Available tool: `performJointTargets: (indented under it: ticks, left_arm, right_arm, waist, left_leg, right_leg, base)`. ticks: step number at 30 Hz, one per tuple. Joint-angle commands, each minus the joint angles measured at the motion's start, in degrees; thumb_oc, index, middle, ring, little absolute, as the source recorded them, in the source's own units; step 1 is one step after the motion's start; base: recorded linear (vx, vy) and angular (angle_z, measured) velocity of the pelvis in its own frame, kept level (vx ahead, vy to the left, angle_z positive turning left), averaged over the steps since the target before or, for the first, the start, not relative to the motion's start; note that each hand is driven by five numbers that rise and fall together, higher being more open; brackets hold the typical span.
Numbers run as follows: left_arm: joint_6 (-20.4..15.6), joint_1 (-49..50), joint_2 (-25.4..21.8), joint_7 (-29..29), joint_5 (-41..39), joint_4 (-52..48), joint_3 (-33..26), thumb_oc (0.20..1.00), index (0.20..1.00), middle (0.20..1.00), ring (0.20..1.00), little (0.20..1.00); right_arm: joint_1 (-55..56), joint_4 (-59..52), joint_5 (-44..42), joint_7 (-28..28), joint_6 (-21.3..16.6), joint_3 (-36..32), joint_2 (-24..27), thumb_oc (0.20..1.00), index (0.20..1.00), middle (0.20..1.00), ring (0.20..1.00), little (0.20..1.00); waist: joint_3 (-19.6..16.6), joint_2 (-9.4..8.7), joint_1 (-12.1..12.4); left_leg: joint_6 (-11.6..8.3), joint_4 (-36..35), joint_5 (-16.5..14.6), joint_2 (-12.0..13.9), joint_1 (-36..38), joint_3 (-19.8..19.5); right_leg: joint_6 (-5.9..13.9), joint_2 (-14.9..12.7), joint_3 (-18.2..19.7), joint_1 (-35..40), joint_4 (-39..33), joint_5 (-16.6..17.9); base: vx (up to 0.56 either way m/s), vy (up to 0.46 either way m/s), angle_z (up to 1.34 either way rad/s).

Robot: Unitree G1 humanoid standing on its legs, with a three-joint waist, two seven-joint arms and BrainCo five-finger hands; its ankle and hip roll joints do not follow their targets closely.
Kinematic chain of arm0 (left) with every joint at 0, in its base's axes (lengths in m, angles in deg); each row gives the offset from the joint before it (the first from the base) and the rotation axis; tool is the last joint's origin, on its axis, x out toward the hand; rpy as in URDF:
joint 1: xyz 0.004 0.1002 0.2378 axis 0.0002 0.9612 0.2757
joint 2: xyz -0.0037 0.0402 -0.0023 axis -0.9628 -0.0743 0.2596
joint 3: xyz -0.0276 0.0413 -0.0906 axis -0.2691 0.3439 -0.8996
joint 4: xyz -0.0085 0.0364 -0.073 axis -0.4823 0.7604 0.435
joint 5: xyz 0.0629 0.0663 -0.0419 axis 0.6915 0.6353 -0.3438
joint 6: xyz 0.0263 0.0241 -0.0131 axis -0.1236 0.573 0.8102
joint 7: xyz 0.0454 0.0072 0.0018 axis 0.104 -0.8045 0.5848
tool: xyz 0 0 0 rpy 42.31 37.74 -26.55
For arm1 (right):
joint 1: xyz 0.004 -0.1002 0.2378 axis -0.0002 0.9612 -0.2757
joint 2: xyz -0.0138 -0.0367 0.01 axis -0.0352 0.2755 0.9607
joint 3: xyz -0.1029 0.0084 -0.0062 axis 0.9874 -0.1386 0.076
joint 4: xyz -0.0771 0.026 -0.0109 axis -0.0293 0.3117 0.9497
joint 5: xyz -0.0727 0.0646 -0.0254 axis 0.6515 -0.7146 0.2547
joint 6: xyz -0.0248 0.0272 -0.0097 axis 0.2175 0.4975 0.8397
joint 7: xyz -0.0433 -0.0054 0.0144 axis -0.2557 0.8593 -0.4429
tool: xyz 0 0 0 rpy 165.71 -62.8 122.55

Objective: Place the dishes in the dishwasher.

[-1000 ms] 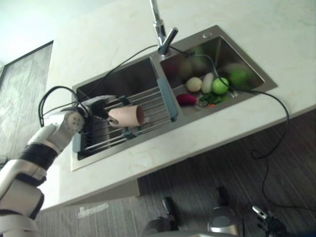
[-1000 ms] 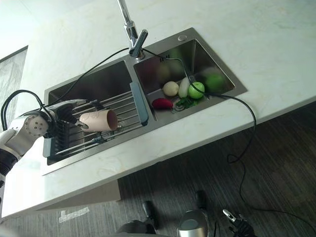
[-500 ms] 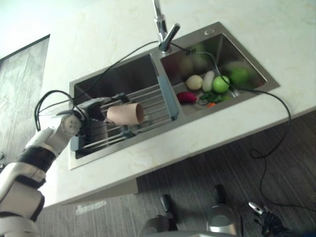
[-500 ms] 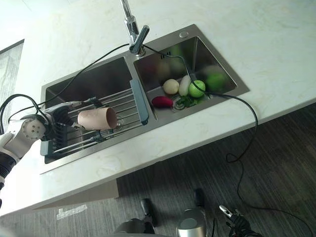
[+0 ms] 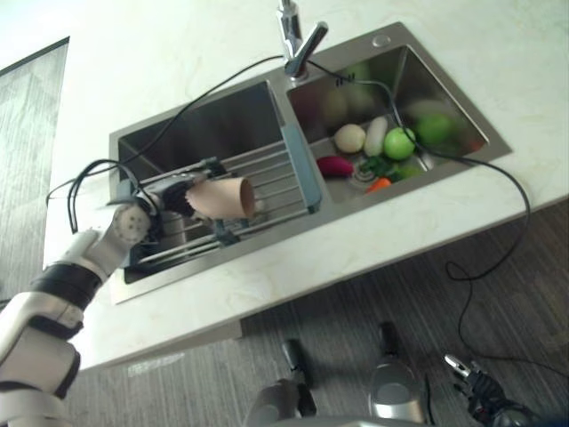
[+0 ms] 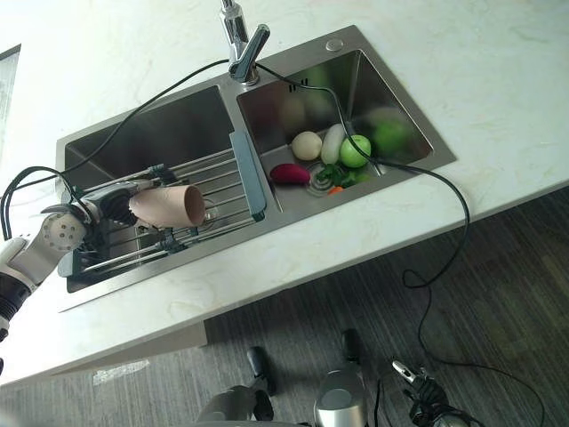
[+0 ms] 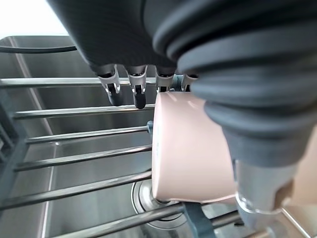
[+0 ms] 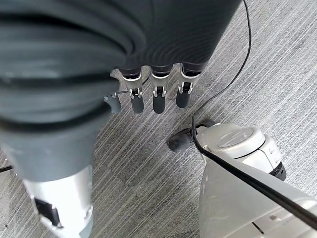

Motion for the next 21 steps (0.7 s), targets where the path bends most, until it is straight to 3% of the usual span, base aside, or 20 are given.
performJointTargets:
  ticks: [1, 12, 21]
  left_arm:
    - [-0.38, -4.32, -1.62, 0.4, 1.19, 0.72, -4.16, 1.0, 1.0, 1.0, 1.0, 1.0]
    - [-1.71, -5.52, -1.92, 0.65, 0.5, -0.67, -3.47, 1.0, 1.0, 1.0, 1.0, 1.0]
    - [0.87, -6.32, -1.02, -1.39, 0.82, -2.06, -2.28, 1.0, 1.0, 1.0, 1.0, 1.0]
  right_arm:
    - [0.52, -0.94, -1.7, 0.02, 0.39, -1.23, -0.46, 1.0, 1.0, 1.0, 1.0, 1.0]
    - [0.79, -0.56, -1.51, 0.69, -0.23, -1.38, -0.21, 1.0, 1.0, 1.0, 1.0, 1.0]
    - [0.53, -1.39, -1.76, -0.1, 0.14, -1.12, -0.12, 1.0, 1.0, 1.0, 1.0, 1.0]
  waist:
    - [-0.43, 0.07, -0.23]
    - [0.3, 0.48, -0.85]
    - [0.35, 0.9, -1.3]
  left_leg:
    - [1.29, 6.71, -6.37, 1.45, -1.22, -2.09]
    - [1.22, 7.12, -6.39, 1.48, -1.8, -1.55]
    - [1.06, 6.9, -6.26, 1.45, -1.73, -0.99]
  right_leg:
    - [1.64, -1.1, 1.34, -5.05, 8.3, -4.99]
    - [1.73, -1.45, 1.69, -6.07, 8.57, -4.72]
    - [1.94, -1.72, 1.55, -6.36, 8.37, -4.43]
  base:
    - [0.0, 0.0, 0.0]
    - [0.0, 0.0, 0.0]
    - [0.0, 0.0, 0.0]
